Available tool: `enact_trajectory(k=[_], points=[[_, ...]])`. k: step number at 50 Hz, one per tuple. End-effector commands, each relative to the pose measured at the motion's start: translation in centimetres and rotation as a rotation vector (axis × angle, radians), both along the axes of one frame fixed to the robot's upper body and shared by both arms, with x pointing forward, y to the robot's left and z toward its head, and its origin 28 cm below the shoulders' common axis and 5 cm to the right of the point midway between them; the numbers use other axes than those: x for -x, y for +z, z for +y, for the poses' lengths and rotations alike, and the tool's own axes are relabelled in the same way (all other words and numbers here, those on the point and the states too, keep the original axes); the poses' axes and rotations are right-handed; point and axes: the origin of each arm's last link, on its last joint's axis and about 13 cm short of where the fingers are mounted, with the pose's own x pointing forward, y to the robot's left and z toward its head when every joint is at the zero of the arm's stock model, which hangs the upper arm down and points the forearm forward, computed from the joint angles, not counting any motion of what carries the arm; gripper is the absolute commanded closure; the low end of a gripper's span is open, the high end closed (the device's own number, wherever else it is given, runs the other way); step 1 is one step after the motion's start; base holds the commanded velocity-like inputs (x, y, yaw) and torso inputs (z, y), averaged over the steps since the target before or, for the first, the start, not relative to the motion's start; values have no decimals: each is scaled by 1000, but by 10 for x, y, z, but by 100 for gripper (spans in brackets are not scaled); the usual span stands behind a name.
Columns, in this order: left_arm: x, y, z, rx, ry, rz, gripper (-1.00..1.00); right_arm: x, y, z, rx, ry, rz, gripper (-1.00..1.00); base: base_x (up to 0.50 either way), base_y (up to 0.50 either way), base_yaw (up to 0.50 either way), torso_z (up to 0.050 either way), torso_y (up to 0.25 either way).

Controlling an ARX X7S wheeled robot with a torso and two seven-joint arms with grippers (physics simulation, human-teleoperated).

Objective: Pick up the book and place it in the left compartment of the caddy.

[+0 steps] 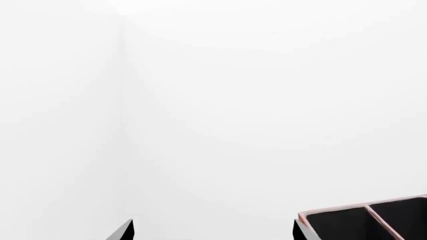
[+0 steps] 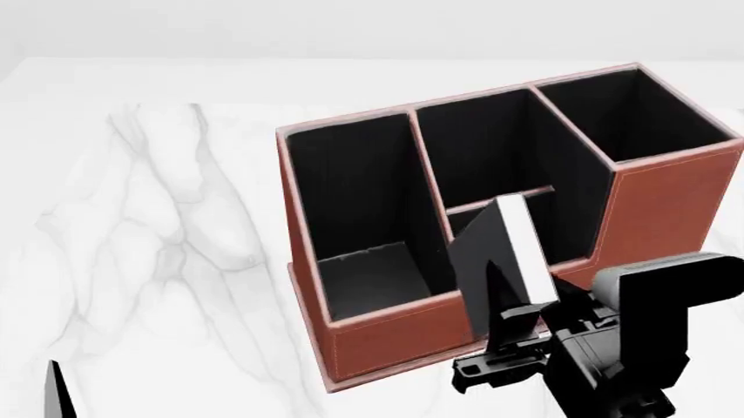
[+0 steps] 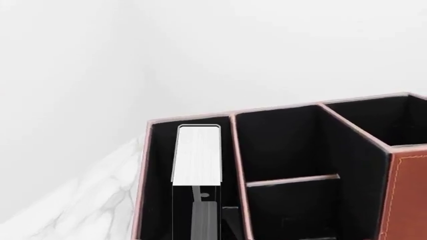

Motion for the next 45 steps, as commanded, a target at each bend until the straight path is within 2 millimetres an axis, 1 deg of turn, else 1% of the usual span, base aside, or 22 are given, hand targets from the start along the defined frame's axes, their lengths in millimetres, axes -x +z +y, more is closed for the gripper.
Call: enact_trajectory(k=[1, 15, 24, 34, 40, 45], points=[[-1, -1, 0, 1, 0, 0, -100, -15, 15, 1, 37, -20, -43, 100, 0, 0, 0, 0, 0], [-1, -2, 0, 5, 0, 1, -100, -18, 20, 10, 98, -10, -58, 100, 0, 0, 0, 1, 1], [-1, -1, 0, 6, 0, 0, -100, -19, 22, 12, 141, -42, -71, 100, 0, 0, 0, 0, 1], [-1, 0, 0, 5, 1, 0, -100, -26, 22, 12, 132, -64, -66, 100, 0, 0, 0, 0, 2], [-1, 0, 0, 4, -1, 1, -100, -29, 21, 15, 125, -56, -60, 100, 0, 0, 0, 2, 2], [-1, 0, 0, 3, -1, 3, -100, -28, 22, 19, 120, -41, -66, 100, 0, 0, 0, 0, 0]])
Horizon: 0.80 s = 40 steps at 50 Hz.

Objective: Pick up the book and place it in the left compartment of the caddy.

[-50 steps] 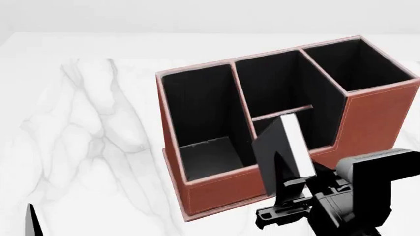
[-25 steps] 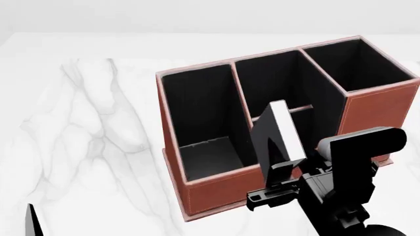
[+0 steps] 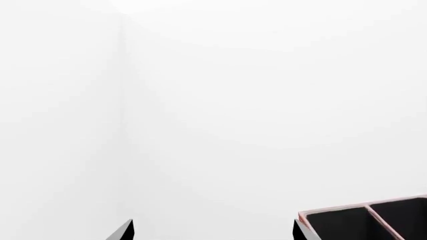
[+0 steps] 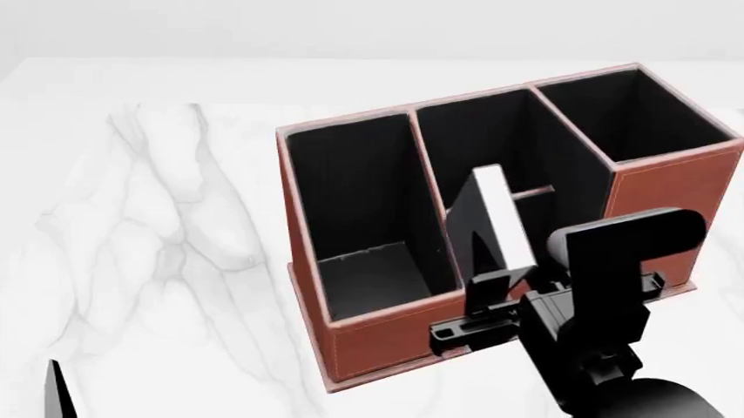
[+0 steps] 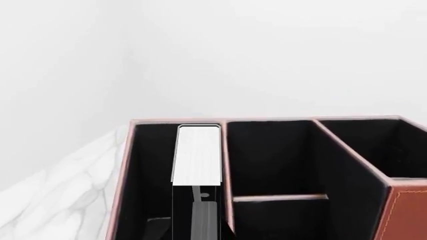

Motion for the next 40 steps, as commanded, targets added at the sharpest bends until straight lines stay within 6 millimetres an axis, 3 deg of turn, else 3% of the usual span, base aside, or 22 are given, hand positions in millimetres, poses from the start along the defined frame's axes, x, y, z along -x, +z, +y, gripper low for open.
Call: enact_trajectory(k=[1, 19, 40], points=[[0, 0, 0, -1, -1, 1, -100, -4, 10, 4, 3, 8, -50, 100, 0, 0, 0, 0, 0], [0, 0, 1, -1, 0, 1, -100, -4, 9, 9, -11, 31, -53, 100, 0, 0, 0, 0, 2], [0, -1, 1, 0, 3, 0, -100, -37, 5, 22, 15, -7, -40, 100, 0, 0, 0, 0, 1]])
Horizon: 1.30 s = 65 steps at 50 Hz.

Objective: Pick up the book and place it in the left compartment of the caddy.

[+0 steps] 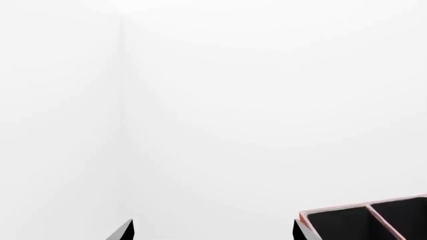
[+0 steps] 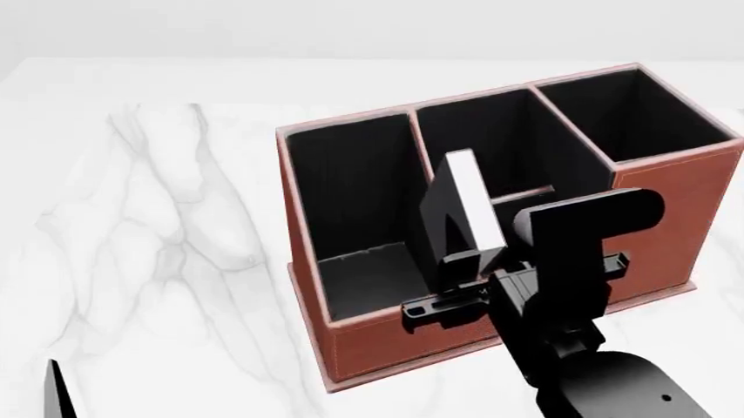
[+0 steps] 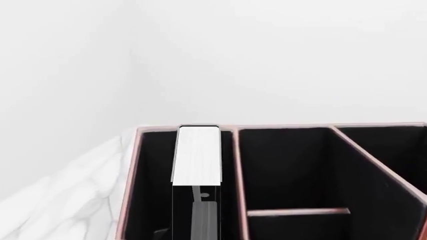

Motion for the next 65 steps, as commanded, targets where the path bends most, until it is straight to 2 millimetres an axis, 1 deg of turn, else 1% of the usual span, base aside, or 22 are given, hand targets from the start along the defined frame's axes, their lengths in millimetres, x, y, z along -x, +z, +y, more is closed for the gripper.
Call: enact_trajectory(k=[1, 7, 29, 43, 51, 65], points=[[0, 0, 0, 1, 1, 0, -100, -20, 5, 5, 26, -25, -31, 100, 0, 0, 0, 0, 0], [0, 0, 0, 2, 2, -1, -100, -28, 3, 9, 34, -34, -18, 100, 0, 0, 0, 0, 2], [0, 0, 0, 3, 2, 1, -100, -43, 1, 22, 56, -17, 11, 100, 0, 0, 0, 0, 1], [0, 0, 1, 4, 4, 1, -100, -49, 10, 34, 67, 2, 10, 100, 0, 0, 0, 0, 2], [0, -1, 2, 8, 7, 0, -100, -49, 14, 39, 62, 22, 9, 100, 0, 0, 0, 1, 1], [0, -1, 2, 8, 6, 1, -100, -60, 13, 38, 60, 4, 40, 100, 0, 0, 0, 0, 1]])
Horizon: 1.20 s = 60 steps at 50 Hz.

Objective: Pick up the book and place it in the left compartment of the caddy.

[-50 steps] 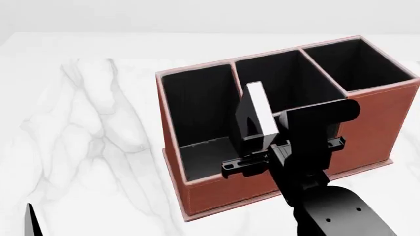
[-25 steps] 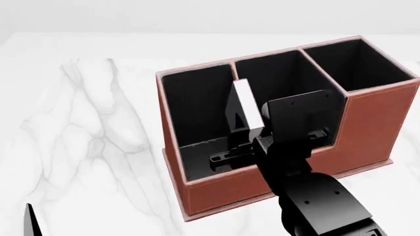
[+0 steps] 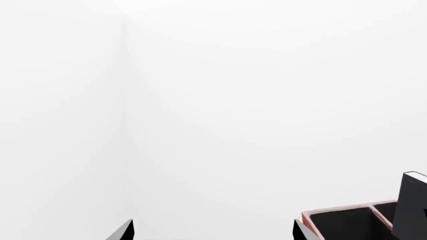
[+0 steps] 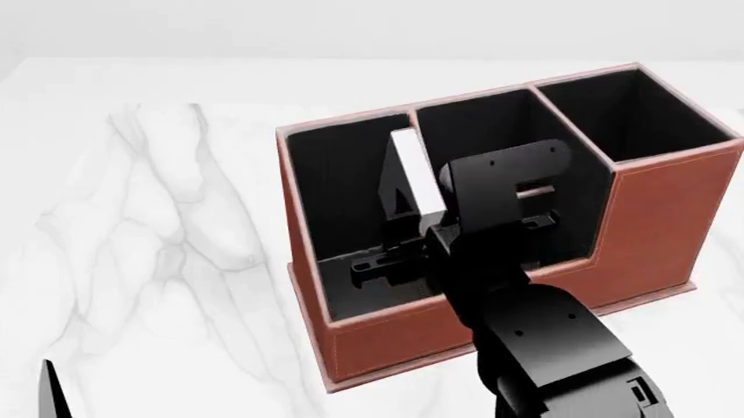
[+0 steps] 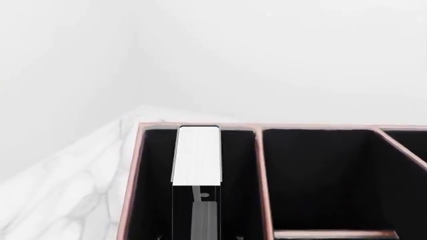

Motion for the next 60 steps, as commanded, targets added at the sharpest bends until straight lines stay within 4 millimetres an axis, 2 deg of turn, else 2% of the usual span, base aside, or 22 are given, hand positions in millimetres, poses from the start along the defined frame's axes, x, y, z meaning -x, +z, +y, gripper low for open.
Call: enact_trajectory(k=[1, 14, 28, 43, 60], points=[[0, 0, 0, 1, 0, 2, -100, -10, 11, 1, 10, -10, -24, 100, 0, 0, 0, 0, 0], [0, 0, 0, 2, 0, 1, -100, -21, 13, 8, 20, -8, 7, 100, 0, 0, 0, 0, 2], [0, -1, 0, 4, 0, 0, -100, -20, 10, 15, 34, 12, 12, 100, 0, 0, 0, 1, 1], [0, -1, 1, 4, 0, 2, -100, -19, 1, 21, 39, 40, 19, 100, 0, 0, 0, 0, 1], [0, -1, 1, 5, 0, 3, -100, -33, -10, 19, 32, -6, 31, 100, 0, 0, 0, 1, 2]])
